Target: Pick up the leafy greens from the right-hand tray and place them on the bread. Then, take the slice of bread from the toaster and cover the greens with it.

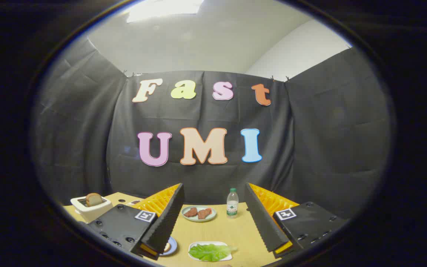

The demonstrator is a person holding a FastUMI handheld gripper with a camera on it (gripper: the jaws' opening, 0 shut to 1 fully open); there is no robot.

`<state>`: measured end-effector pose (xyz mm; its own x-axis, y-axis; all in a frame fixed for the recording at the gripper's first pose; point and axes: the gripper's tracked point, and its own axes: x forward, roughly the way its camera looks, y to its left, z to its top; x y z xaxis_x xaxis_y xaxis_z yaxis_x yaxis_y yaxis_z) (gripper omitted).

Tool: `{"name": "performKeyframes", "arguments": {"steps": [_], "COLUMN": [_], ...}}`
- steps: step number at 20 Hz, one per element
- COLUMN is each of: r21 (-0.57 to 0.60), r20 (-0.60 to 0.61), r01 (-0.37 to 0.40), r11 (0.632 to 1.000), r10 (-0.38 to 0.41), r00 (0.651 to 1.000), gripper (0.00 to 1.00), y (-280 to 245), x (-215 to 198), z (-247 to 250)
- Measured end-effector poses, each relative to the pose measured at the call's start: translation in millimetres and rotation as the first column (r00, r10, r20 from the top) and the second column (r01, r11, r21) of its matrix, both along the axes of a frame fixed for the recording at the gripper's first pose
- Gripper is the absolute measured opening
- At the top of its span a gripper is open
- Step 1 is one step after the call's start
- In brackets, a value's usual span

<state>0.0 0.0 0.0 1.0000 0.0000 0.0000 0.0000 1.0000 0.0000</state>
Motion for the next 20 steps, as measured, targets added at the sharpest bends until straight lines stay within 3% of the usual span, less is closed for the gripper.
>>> {"name": "performKeyframes", "arguments": {"steps": [13,20], "r21": [0.002,0.011], "r20": [0.01,-0.056], "r01": [-0.052,-0.13], "r11": [0.999,0.991], "r10": [0.052,0.13], "r00": [0.999,0.99], "gripper": [1.0,1.0], "y": [1,12], "x": [12,20], "z": [2,-18]}}
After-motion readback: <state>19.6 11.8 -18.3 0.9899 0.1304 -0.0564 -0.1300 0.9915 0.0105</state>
